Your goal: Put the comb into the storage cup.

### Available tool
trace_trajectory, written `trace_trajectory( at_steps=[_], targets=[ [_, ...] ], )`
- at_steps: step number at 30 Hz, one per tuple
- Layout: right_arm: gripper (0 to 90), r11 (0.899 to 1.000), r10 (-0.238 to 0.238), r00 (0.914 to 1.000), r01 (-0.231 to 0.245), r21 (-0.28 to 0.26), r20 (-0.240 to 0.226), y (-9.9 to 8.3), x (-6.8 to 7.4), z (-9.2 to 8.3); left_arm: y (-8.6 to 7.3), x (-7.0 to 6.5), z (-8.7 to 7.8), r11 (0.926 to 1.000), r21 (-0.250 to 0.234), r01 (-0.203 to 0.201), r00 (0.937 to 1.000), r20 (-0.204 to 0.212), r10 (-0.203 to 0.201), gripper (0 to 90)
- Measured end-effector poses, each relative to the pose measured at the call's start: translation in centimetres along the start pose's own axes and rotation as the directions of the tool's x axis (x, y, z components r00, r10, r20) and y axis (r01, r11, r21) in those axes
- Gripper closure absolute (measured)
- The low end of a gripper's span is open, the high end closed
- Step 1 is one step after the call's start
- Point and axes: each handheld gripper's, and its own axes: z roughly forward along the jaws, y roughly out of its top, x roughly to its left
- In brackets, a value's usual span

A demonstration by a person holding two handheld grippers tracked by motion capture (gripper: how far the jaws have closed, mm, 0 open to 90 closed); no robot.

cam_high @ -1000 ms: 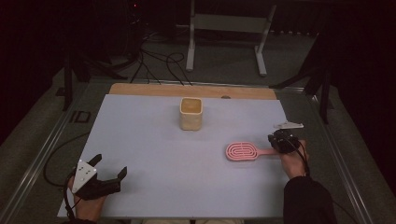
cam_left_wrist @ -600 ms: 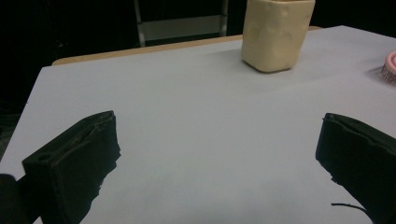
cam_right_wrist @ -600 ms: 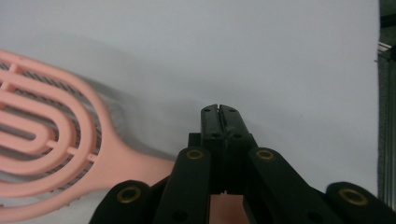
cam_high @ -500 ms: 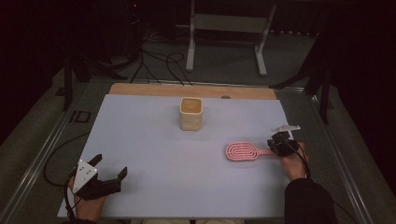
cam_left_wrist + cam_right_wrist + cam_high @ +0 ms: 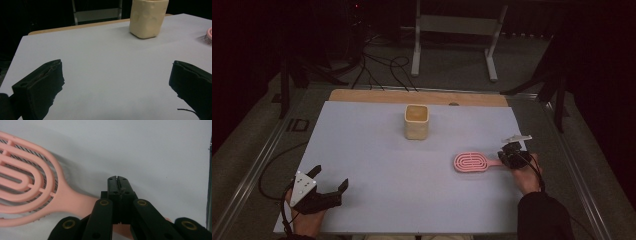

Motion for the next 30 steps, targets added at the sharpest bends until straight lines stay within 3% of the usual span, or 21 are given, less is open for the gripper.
trace_trajectory(
  at_steps=[8,21,27,30],
  targets=[
    [89.8,1.0,-0.006,1.0,0.006,0.023,-0.008,-0.8,0.2,-0.2,0.0,0.0,0.0,1.0,0.0,0.0,1.0,-0.002,0.0,0.3],
    [89.8,1.0,-0.024,0.9996,0.024,0.001,-0.017,-3.3,1.3,-0.6,-0.1,-0.1,0.1,1.0,0.008,-0.001,1.0,-0.004,0.001,0.2],
    [89.4,0.999,-0.018,0.9998,0.018,-0.03,-0.008,-3.1,1.4,-0.9,-0.1,0.0,0.1,1.0,0.006,0.0,1.0,-0.004,0.0,0.3],
    [85.0,0.995,-0.006,0.9999,0.005,-0.097,-0.014,-2.9,1.5,-1.8,-0.1,0.0,0.1,1.0,0.004,0.002,1.0,-0.004,-0.002,0.2]
  ],
)
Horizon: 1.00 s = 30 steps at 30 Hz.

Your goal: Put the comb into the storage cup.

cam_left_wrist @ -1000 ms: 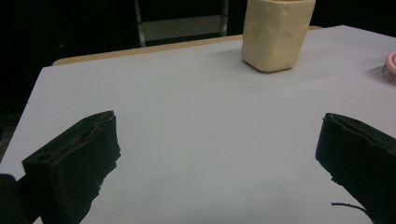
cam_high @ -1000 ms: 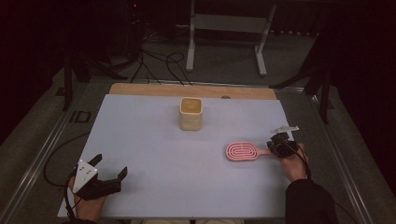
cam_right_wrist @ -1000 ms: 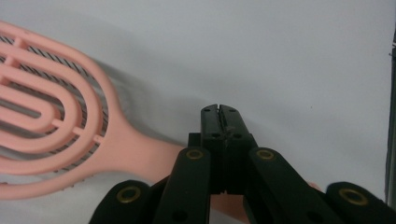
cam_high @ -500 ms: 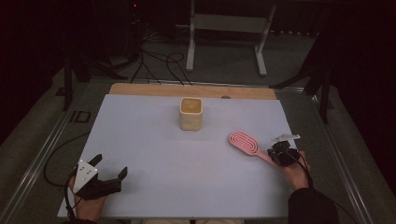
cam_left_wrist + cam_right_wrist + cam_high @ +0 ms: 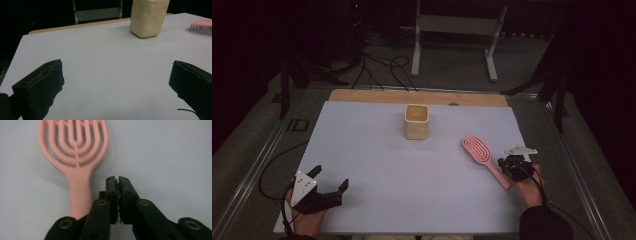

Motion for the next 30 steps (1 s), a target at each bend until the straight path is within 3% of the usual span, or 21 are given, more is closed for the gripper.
trace_trajectory(
  at_steps=[3,6,7,8,9,10,11,12,13,14,15,16,17,18,22,24,26,27,28,29,30],
  targets=[
    [82.4,0.999,0.009,1.0,-0.009,-0.042,-0.004,0.3,0.1,-0.7,0.0,0.0,0.0,1.0,0.001,-0.002,1.0,0.001,0.002,0.3],
    [73.2,0.988,0.008,0.9991,-0.014,-0.152,-0.042,0.9,0.7,-2.2,0.0,0.0,0.0,1.0,-0.001,0.001,1.0,-0.001,-0.001,0.2],
    [73.2,0.988,0.008,0.9991,-0.014,-0.152,-0.042,0.9,0.7,-2.2,0.0,0.0,0.0,1.0,-0.001,0.001,1.0,-0.001,-0.001,0.2],
    [68.0,0.978,0.007,0.9976,-0.021,-0.209,-0.069,1.2,1.0,-3.0,0.0,0.1,0.0,1.0,-0.002,0.001,1.0,-0.002,-0.001,0.2],
    [68.0,0.978,0.007,0.9976,-0.021,-0.209,-0.069,1.2,1.0,-3.0,0.0,0.1,0.0,1.0,-0.002,0.001,1.0,-0.002,-0.001,0.3],
    [62.1,0.965,0.01,0.9965,-0.032,-0.262,-0.083,1.4,1.5,-3.9,0.0,0.1,-0.1,1.0,-0.002,0.002,1.0,-0.003,-0.002,0.3],
    [62.1,0.965,0.01,0.9965,-0.032,-0.262,-0.083,1.4,1.5,-3.9,0.0,0.1,-0.1,1.0,-0.003,0.003,1.0,-0.003,-0.003,0.3],
    [58.8,0.954,0.012,0.9953,-0.04,-0.296,-0.096,1.4,1.8,-4.6,0.0,0.1,-0.1,1.0,-0.003,0.003,1.0,-0.003,-0.003,0.2],
    [58.8,0.954,0.012,0.9953,-0.04,-0.296,-0.096,1.4,1.8,-4.6,0.0,0.1,-0.1,1.0,-0.003,0.004,1.0,-0.002,-0.004,0.2],
    [55.2,0.938,0.022,0.9915,-0.065,-0.341,-0.129,1.2,2.2,-5.4,0.0,0.1,-0.1,1.0,-0.004,0.003,1.0,0.0,-0.003,0.3],
    [55.2,0.938,0.022,0.9915,-0.065,-0.341,-0.129,1.2,2.2,-5.4,0.1,0.1,-0.1,1.0,-0.003,0.003,1.0,0.001,-0.003,0.3],
    [51.3,0.924,0.019,0.9906,-0.069,-0.377,-0.136,0.9,2.7,-6.1,0.1,0.0,-0.1,1.0,-0.004,0.004,1.0,0.003,-0.004,0.2],
    [48.9,0.916,0.019,0.99,-0.073,-0.394,-0.139,0.7,3.0,-6.4,0.1,0.1,-0.1,1.0,-0.001,0.0,1.0,0.005,0.0,0.2],
    [48.9,0.916,0.019,0.99,-0.073,-0.394,-0.139,0.7,3.0,-6.4,0.1,0.0,-0.1,1.0,-0.001,-0.001,1.0,0.007,0.001,0.2],
    [38.9,0.872,0.02,0.9823,-0.108,-0.477,-0.186,-0.3,3.9,-8.0,0.1,0.0,-0.2,1.0,-0.006,-0.003,1.0,0.009,0.003,0.2],
    [37.0,0.866,0.017,0.9801,-0.113,-0.486,-0.198,-0.5,4.0,-8.3,0.2,0.0,-0.2,1.0,-0.008,-0.002,1.0,0.01,0.002,0.2],
    [29.7,0.847,0.011,0.9768,-0.123,-0.517,-0.214,-1.3,4.5,-9.0,0.2,-0.1,-0.2,1.0,-0.009,-0.001,0.9999,0.013,0.001,0.3],
    [29.7,0.847,0.011,0.9768,-0.123,-0.517,-0.214,-1.3,4.5,-9.0,0.2,-0.1,-0.2,1.0,-0.009,-0.001,0.9999,0.013,0.001,0.2],
    [25.1,0.834,0.011,0.9772,-0.127,-0.538,-0.212,-2.0,5.0,-9.3,0.2,-0.1,-0.3,0.9999,-0.01,-0.001,0.9999,0.016,0.001,0.2],
    [25.1,0.834,0.011,0.9772,-0.127,-0.538,-0.212,-2.0,5.0,-9.3,0.2,-0.1,-0.3,0.9999,-0.012,-0.001,0.9998,0.02,0.001,0.2],
    [19.9,0.827,0.011,0.9809,-0.118,-0.55,-0.194,-2.8,5.4,-9.4,0.2,-0.2,-0.3,0.9999,-0.014,-0.002,0.9997,0.024,0.002,0.2]
  ],
)
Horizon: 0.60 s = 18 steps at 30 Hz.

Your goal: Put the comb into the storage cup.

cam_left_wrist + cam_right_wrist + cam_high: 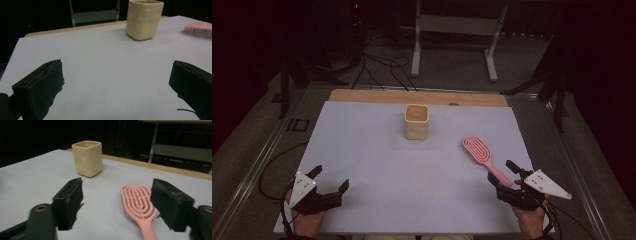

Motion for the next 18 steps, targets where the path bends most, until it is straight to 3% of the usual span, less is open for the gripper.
trace_trajectory(
  at_steps=[8,18],
  targets=[
    [11.9,0.999,0.034,0.9994,-0.034,-0.011,0.005,-1.5,0.0,-0.9,0.5,-0.6,-0.3,0.9991,-0.036,-0.022,0.9989,0.04,0.023,0.2],
    [11.4,0.999,0.045,0.9987,-0.045,0.012,0.023,-2.3,0.2,-0.9,0.7,-0.9,-1.0,0.9985,-0.05,-0.025,0.998,0.056,0.028,0.2]
  ],
)
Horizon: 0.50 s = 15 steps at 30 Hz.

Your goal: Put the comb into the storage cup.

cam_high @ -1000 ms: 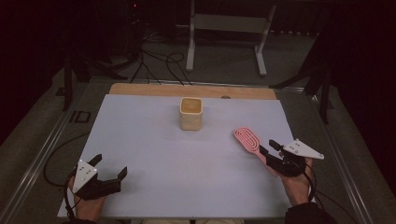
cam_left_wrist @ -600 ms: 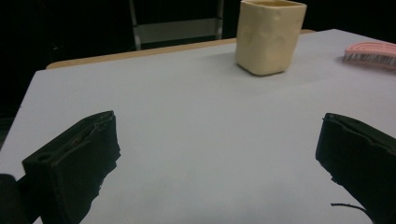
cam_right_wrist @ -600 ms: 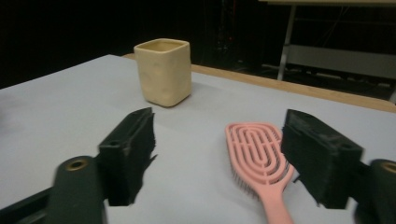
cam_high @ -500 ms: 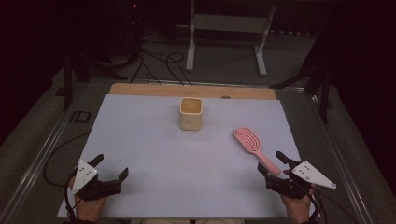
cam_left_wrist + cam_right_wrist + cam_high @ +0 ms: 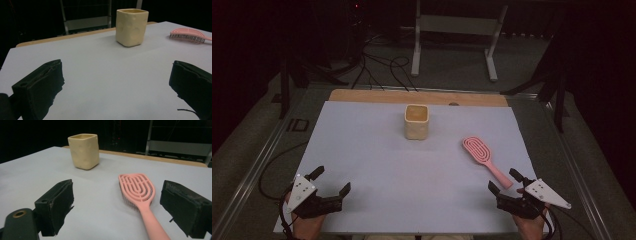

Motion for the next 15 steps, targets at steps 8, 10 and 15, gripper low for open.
trace_trajectory(
  at_steps=[8,10,15],
  targets=[
    [9.2,0.998,0.033,0.9993,-0.033,0.051,0.017,0.0,-0.1,0.32,-0.12,-0.22,0.35,0.9998,0.016,-0.013,0.9999,0.004,0.013,0.2],
    [8.4,0.997,0.037,0.9991,-0.039,0.06,0.021,0.01,-0.13,0.41,-0.17,-0.21,0.39,0.9998,0.019,-0.011,0.9999,0.003,0.01,0.2],
    [7.9,0.995,0.053,0.9983,-0.055,0.087,0.025,0.19,-0.34,0.61,-0.34,-0.18,0.65,0.9996,0.027,-0.01,1.0,0.002,0.01,0.2]
  ],
)
